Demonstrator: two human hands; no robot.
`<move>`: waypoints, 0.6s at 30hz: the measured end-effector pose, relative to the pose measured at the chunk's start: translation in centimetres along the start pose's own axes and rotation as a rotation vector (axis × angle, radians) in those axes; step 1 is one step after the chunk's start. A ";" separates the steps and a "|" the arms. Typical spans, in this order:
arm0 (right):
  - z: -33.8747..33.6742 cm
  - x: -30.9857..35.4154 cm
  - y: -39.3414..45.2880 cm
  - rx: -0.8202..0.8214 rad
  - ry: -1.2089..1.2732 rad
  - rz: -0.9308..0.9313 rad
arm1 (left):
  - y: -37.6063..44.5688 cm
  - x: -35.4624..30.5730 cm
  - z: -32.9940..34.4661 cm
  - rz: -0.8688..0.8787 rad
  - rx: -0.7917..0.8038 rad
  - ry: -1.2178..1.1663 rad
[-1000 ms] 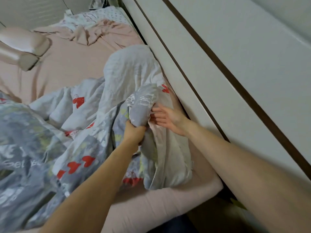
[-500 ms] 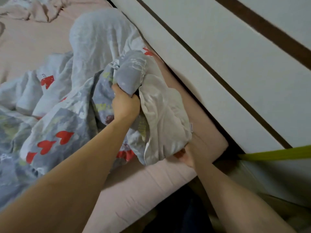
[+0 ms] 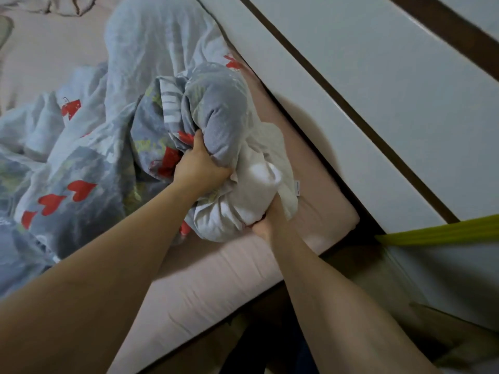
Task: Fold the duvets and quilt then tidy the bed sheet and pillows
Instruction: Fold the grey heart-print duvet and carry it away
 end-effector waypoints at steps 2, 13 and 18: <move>0.9 0.7 -0.2 0.065 0.072 0.011 | 0.1 0.5 -0.7 -0.020 -0.049 0.031; 2.3 -2.5 -2.3 -0.071 0.085 0.161 | 0.2 4.2 -2.9 -0.084 -0.102 0.035; 0.5 3.2 -2.4 -0.228 -0.293 -0.011 | -0.7 3.9 -3.8 -0.059 -0.079 0.083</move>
Point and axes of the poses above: each hand's wrist, its own y-axis towards the middle knuckle, its own z-axis out of the palm, x = y × z, the point moved 10 cm from there along y, towards the middle knuckle, and after that the axes turned 10 degrees about -x, right-handed, at the moved point
